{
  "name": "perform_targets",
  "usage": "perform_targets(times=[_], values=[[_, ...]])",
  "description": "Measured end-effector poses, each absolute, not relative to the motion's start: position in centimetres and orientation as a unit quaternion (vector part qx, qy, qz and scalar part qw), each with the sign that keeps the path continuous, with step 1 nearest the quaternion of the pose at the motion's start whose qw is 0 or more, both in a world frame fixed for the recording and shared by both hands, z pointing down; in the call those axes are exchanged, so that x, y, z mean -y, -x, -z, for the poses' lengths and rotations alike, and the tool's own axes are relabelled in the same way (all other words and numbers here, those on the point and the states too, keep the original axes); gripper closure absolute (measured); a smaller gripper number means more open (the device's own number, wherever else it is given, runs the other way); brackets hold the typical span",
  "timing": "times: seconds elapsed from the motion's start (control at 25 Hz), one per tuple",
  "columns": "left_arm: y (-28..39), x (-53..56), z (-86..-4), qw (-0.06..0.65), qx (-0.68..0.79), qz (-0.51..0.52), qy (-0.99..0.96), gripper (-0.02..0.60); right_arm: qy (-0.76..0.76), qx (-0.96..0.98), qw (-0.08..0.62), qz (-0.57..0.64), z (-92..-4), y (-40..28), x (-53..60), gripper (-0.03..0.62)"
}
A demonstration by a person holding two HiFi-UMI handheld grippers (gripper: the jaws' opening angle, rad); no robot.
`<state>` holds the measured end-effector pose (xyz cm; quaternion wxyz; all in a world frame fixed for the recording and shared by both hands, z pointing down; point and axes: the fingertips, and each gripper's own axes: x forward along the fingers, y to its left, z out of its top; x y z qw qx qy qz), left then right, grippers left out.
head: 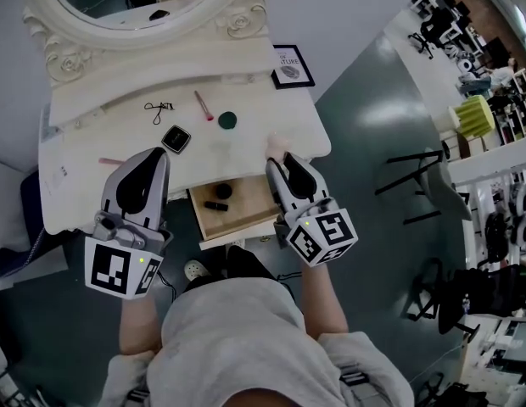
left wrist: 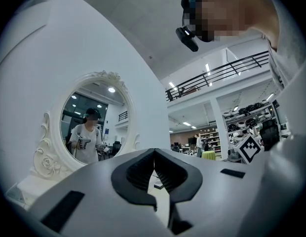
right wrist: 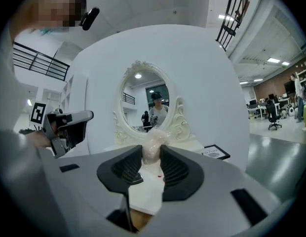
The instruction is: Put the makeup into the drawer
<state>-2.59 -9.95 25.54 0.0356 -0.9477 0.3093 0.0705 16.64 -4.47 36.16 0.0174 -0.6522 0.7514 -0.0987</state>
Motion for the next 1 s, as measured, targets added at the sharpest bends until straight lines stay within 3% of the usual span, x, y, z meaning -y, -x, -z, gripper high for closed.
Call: perform_targets(times=[1.0], values=[[1.6,9.7,-27.3,0.019,-0.319,-0.047,0.946,0.566,0.587,-0.776,-0.186,0.139,-46.9,-16.9,1.8,0.474]])
